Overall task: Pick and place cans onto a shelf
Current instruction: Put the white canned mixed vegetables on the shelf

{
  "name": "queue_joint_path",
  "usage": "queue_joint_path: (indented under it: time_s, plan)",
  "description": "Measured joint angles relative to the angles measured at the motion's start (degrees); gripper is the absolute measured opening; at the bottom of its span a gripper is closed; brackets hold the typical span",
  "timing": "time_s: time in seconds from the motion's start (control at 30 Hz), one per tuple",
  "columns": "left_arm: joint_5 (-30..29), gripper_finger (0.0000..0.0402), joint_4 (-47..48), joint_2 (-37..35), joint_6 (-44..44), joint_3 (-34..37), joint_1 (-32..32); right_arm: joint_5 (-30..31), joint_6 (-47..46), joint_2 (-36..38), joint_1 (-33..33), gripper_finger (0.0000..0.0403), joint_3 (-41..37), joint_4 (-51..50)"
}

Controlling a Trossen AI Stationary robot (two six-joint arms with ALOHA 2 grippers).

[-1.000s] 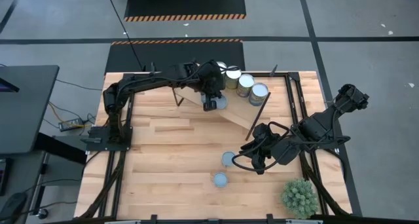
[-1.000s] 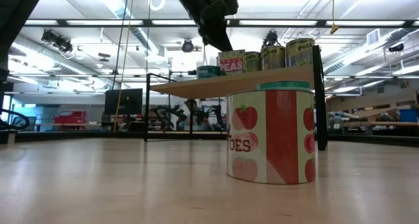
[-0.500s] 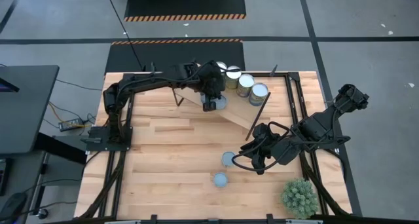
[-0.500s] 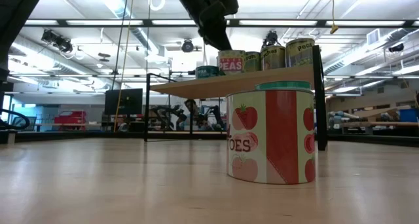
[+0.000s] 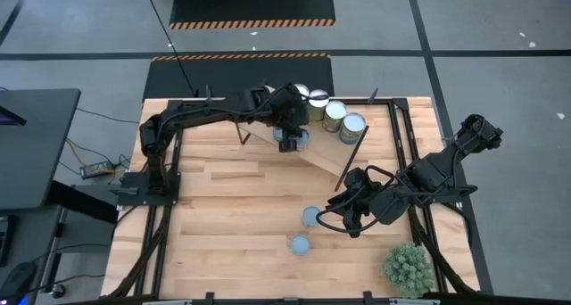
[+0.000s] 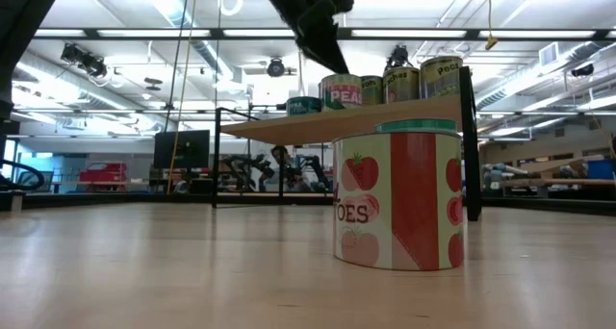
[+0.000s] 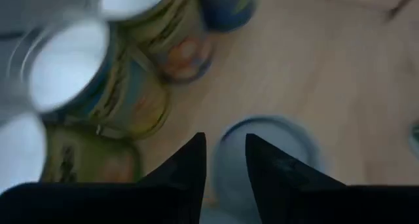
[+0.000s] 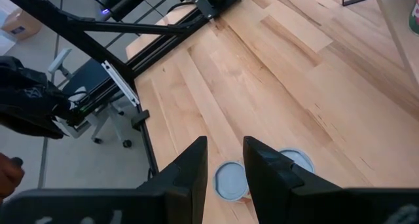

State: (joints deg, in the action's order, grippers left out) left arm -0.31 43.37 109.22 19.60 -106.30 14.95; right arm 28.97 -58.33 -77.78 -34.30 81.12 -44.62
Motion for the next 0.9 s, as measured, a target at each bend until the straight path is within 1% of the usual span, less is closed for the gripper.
queue_joint_path:
  time_s: [0.23, 0.4, 0.47, 0.63, 0.8, 0.83, 0.87, 0.9]
  plan:
    - [0.12, 0.0114, 3.85, -0.28, 0.10, 0.00, -5.76, 0.00, 0.45, 0.02, 0.00, 0.0105, 0.00, -0.04]
    - [-8.29, 0.0114, 1.39, 0.11, -0.79, 0.00, -9.98, 0.27, 1.76, 0.02, 0.09, 0.0105, 0.00, -0.04]
    - [-9.64, 0.0114, 1.90, 0.27, -0.52, 0.00, -10.59, 0.31, 1.92, 0.02, 0.09, 0.0105, 0.00, -0.05]
    - [-10.56, 0.0114, 1.60, 0.69, 0.27, 0.00, -10.55, 0.31, 1.63, 0.02, 0.09, 0.0105, 0.00, -0.04]
    - [-16.66, 0.0114, 0.40, 0.71, 2.11, 0.00, -10.64, 0.31, 1.36, 0.02, 0.07, 0.0105, 0.00, -0.04]
    - [-16.59, 0.0114, 0.49, 0.71, 1.25, 0.00, -10.57, 0.29, 1.33, 0.02, 0.07, 0.0105, 0.01, -0.02]
    - [-15.34, 0.0114, 0.91, 0.60, -0.31, 0.00, -10.37, 0.17, 1.33, 0.02, 0.07, 0.0105, 0.00, -0.03]
    - [-12.76, 0.0114, 1.88, 0.28, -2.21, 0.00, -10.22, -0.08, 1.31, 0.02, 0.06, 0.0105, 0.00, -0.02]
